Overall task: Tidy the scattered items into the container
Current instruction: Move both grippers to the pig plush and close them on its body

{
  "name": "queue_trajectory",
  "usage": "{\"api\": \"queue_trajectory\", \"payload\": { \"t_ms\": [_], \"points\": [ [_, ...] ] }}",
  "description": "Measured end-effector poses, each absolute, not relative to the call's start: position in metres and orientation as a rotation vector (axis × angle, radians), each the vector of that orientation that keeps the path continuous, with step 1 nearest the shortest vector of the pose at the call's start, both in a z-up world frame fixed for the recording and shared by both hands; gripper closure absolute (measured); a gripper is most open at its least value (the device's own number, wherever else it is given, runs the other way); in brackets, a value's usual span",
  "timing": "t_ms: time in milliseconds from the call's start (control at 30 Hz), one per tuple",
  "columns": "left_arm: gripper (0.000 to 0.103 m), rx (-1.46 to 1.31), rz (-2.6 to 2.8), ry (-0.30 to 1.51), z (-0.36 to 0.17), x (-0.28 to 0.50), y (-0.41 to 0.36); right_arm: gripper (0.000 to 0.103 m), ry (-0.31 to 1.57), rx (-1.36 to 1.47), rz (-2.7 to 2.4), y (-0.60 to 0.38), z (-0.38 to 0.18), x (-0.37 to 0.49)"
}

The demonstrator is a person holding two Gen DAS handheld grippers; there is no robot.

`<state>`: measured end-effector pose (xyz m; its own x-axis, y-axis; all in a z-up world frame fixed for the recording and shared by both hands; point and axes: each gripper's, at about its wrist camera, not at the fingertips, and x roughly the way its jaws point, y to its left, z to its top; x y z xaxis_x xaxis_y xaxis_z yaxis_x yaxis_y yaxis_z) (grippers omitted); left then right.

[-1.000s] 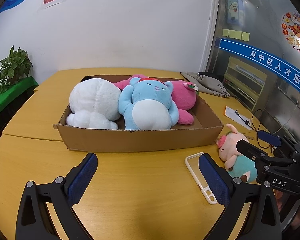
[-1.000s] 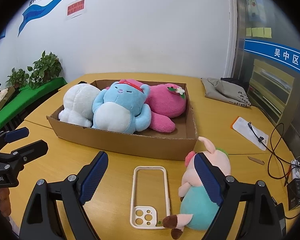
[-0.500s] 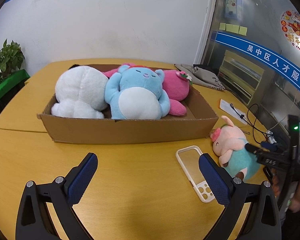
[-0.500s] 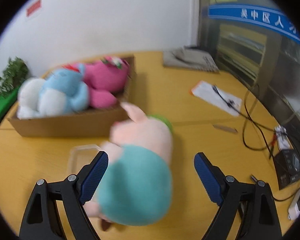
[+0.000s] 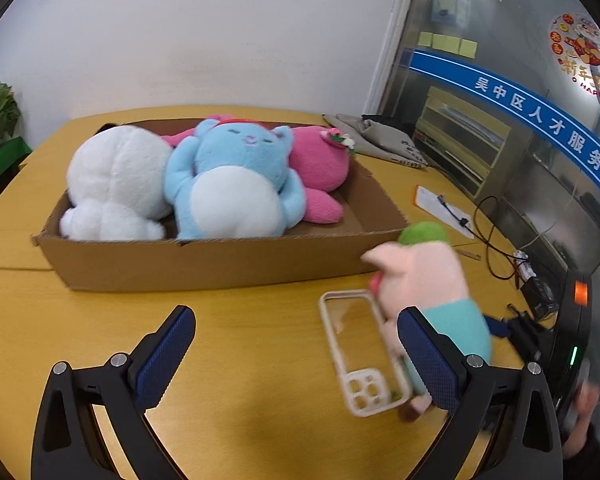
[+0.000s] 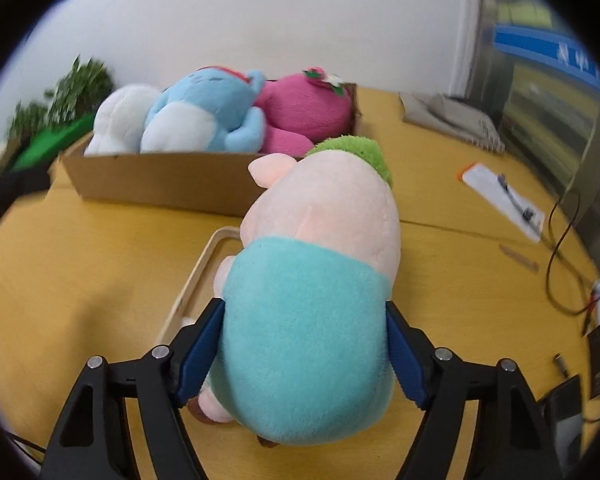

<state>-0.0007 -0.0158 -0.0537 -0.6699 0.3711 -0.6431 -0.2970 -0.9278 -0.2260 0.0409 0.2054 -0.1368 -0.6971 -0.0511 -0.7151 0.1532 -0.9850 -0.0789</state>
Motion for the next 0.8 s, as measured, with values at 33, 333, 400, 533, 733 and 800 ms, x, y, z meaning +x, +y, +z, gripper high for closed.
{"api": "queue_trajectory", "payload": {
  "t_ms": [33,333,400,533,733,800],
  "points": [
    [0.001,-1.016,2.556,-0.146,-0.051,-0.006,-0.011,0.028,0.308,1.142,-2.791,0.192,-0.139,0.047],
    [0.001,-1.148,2.316,-0.111,-0.076,-0.068,0.039,0.028,0.870,0.897,-2.738,0.130,-0.159,0.086],
    [0.005,-1.180,2.274,-0.074,-0.089,-0.078,0.053,0.028,0.888,0.873,-2.726,0.130,-0.160,0.088],
    [0.058,-1.190,2.107,-0.163,-0.097,-0.084,0.062,0.023,0.714,0.878,-2.734,0.148,-0.150,0.085],
    [0.064,-1.162,2.178,0.021,-0.087,-0.072,0.077,0.022,0.077,0.993,-2.638,0.211,-0.124,0.066],
    [0.061,-1.176,2.148,-0.012,-0.090,-0.077,0.075,0.020,-0.052,1.088,-2.569,0.225,-0.135,0.052]
  ]
}}
